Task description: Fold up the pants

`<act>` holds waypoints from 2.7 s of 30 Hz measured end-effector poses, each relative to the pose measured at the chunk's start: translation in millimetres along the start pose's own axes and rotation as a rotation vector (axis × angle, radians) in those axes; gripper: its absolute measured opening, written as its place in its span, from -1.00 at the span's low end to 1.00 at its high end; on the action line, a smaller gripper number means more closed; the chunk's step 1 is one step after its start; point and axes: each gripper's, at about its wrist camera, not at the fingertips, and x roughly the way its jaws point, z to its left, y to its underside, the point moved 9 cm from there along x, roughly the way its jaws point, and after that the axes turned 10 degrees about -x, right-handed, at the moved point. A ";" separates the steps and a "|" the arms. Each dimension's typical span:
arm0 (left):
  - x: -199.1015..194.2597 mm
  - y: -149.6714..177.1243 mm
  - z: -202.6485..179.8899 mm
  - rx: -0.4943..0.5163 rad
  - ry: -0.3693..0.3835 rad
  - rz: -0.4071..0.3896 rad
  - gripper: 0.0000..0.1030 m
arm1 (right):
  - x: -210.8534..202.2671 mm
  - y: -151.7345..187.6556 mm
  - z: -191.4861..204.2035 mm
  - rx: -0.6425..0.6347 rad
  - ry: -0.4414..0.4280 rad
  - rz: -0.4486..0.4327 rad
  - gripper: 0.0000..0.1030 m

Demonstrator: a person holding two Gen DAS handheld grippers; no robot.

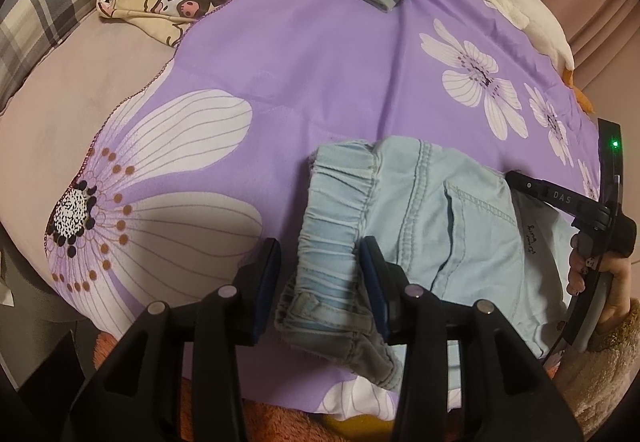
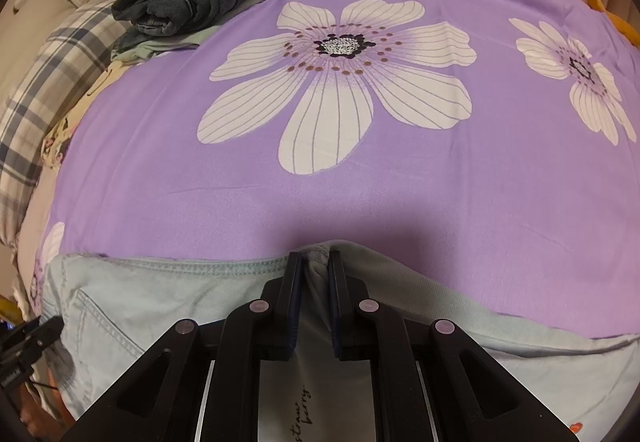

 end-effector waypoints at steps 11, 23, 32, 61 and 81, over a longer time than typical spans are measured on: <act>-1.1 8.4 1.5 0.001 -0.017 0.002 -0.08 | -1.6 0.5 0.6 -0.005 0.002 -0.011 -0.83; -3.1 21.0 7.9 -0.017 0.003 0.030 0.04 | -2.6 1.0 2.5 -0.010 0.008 -0.025 -0.83; 0.4 22.6 8.3 -0.024 0.011 0.035 0.09 | -1.2 -0.1 4.9 -0.031 0.039 -0.035 -0.83; -59.8 5.4 -151.0 0.253 0.145 -0.058 0.49 | -156.6 107.0 -166.0 0.422 0.201 -0.253 0.43; 95.0 15.4 -263.5 0.301 0.207 0.229 -0.52 | -227.0 312.5 -310.7 1.014 0.391 -0.341 -0.15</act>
